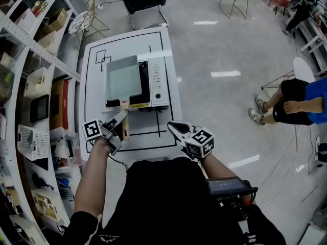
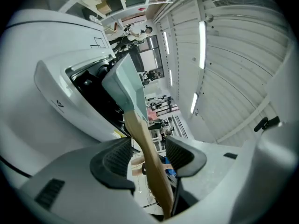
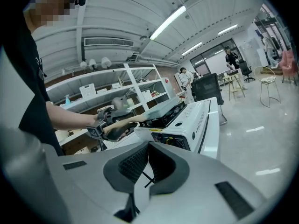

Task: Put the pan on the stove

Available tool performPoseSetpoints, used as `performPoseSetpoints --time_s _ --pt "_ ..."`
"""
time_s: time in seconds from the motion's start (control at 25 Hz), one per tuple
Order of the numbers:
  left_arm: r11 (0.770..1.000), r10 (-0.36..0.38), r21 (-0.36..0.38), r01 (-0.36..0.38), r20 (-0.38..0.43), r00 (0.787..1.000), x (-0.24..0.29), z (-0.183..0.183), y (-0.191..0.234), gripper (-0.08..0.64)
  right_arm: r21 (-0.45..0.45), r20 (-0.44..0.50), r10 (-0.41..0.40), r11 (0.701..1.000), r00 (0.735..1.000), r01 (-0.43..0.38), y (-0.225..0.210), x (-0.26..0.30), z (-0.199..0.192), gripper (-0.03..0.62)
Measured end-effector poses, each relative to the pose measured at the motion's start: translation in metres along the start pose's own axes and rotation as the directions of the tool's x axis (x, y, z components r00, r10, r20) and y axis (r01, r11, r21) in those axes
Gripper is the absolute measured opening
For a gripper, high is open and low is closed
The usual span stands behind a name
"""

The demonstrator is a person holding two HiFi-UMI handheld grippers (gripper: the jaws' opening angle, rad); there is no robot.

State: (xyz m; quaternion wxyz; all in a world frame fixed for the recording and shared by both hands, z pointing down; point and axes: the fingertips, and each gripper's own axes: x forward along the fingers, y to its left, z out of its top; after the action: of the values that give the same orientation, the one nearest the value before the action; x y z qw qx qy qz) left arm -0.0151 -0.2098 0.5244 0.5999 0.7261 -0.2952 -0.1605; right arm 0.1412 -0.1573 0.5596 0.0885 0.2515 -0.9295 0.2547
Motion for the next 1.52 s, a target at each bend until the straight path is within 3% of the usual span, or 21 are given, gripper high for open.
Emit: performPoseSetpoints --time_s 0.32,0.52,0.56,0.64,0.68,0.8,0.96,1.08,1.32,1.52 --pt "0.992 0.044 0.116 -0.057 0.109 0.993 -0.038 0.008 -0.008 0.229 -0.027 -0.007 0.020 0.999 1.000 -0.020 0.016 0.008 0.010 0.026" --pt "0.970 0.087 0.210 -0.122 0.170 0.982 -0.072 0.014 -0.011 0.224 -0.029 0.018 0.005 1.000 1.000 -0.004 0.028 0.015 0.023 0.026" --pt "0.956 0.122 0.240 -0.168 0.194 0.973 -0.083 0.017 -0.010 0.214 -0.029 0.025 0.001 1.000 1.000 0.000 0.030 0.016 0.025 0.026" --pt "0.887 0.248 0.327 -0.327 0.261 0.933 -0.113 0.026 0.001 0.180 -0.030 0.044 -0.004 1.000 0.999 0.005 0.035 0.018 0.032 0.026" --pt "0.860 0.272 0.354 -0.367 0.290 0.918 -0.124 0.027 0.003 0.167 -0.030 0.053 -0.005 1.000 0.999 0.007 0.038 0.019 0.035 0.026" --pt "0.859 0.165 0.424 -0.286 0.298 0.940 -0.129 0.018 -0.010 0.122 -0.010 0.076 -0.020 1.000 0.997 0.020 0.050 0.018 0.043 0.026" --pt "0.823 0.128 0.501 -0.267 0.295 0.947 -0.144 0.001 -0.017 0.032 -0.057 0.073 -0.025 0.998 0.997 0.030 0.062 0.020 0.038 0.026" --pt "0.794 0.112 0.549 -0.262 0.291 0.950 -0.154 -0.012 -0.020 0.009 -0.085 0.080 -0.017 0.996 0.997 0.024 0.072 0.023 0.040 0.026" --pt "0.745 0.143 0.603 -0.286 0.274 0.951 -0.167 -0.042 -0.015 0.008 -0.100 0.097 -0.018 0.995 0.995 0.028 0.086 0.021 0.038 0.026" --pt "0.740 0.174 0.603 -0.298 0.257 0.951 -0.170 -0.065 -0.003 0.009 -0.085 0.089 -0.027 0.996 0.996 0.035 0.093 0.015 0.028 0.026"
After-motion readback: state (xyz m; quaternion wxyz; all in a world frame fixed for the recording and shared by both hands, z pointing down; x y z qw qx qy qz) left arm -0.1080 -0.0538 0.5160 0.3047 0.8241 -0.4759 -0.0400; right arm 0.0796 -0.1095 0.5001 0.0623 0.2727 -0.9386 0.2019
